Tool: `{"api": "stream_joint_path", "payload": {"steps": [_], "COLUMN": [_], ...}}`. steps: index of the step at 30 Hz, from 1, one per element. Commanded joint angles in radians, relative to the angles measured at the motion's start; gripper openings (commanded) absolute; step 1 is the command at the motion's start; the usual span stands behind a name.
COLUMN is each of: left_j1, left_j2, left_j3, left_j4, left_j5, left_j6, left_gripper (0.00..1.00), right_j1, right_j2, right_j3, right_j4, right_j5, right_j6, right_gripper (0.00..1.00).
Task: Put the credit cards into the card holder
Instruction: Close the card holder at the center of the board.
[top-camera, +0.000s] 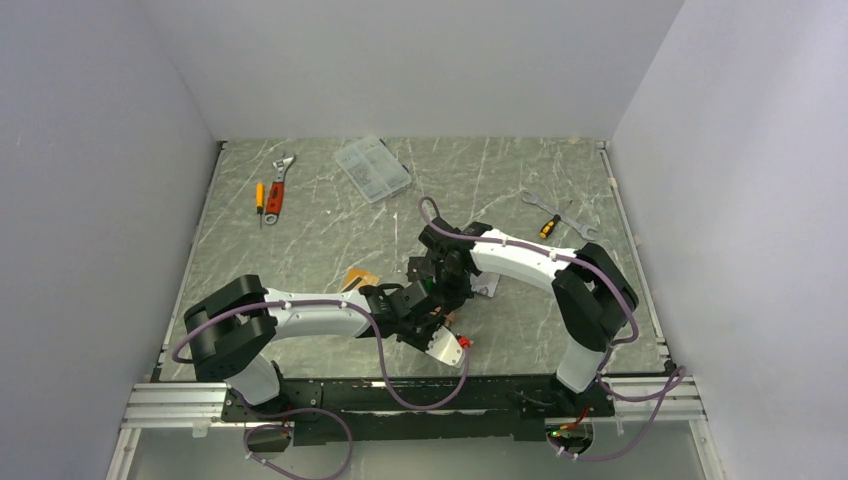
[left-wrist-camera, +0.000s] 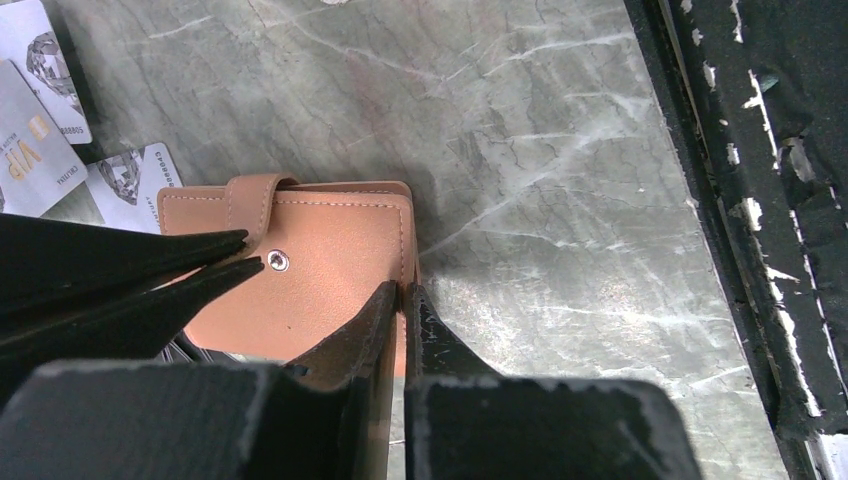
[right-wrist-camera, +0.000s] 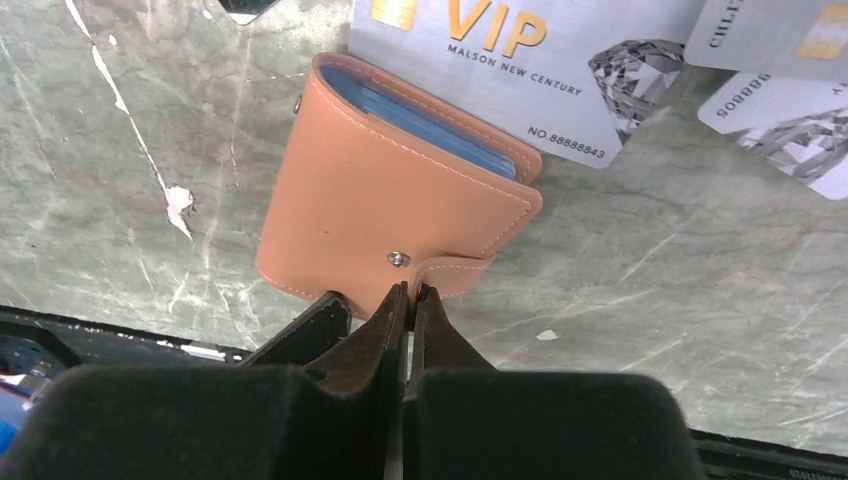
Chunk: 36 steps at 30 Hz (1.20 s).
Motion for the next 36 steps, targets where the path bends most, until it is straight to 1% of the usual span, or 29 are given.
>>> {"api": "stream_joint_path", "payload": {"steps": [1, 7, 22, 29, 36], "left_j1": [-0.009, -0.009, -0.010, -0.012, -0.014], "left_j2": [-0.022, -0.022, -0.022, -0.024, -0.029], "left_j3": [-0.007, -0.003, 0.002, 0.005, 0.019], "left_j4": [-0.059, -0.060, -0.071, -0.077, -0.078], "left_j5": [0.020, 0.022, 0.033, 0.036, 0.033], "left_j6": [0.004, 0.004, 0.007, 0.012, 0.021], "left_gripper": [0.10, 0.09, 0.09, 0.10, 0.14], "right_j1": [0.006, 0.006, -0.005, -0.031, -0.033], "right_j2": [0.021, 0.044, 0.089, 0.109, 0.165], "right_j3": [0.035, 0.011, -0.008, -0.026, -0.023], "right_j4": [0.055, 0.074, 0.095, 0.093, 0.062], "right_j5": [-0.043, -0.080, -0.104, -0.126, -0.142], "right_j6": [0.002, -0.008, -0.036, -0.068, -0.104], "right_gripper": [0.00, 0.00, 0.00, 0.00, 0.00]}}
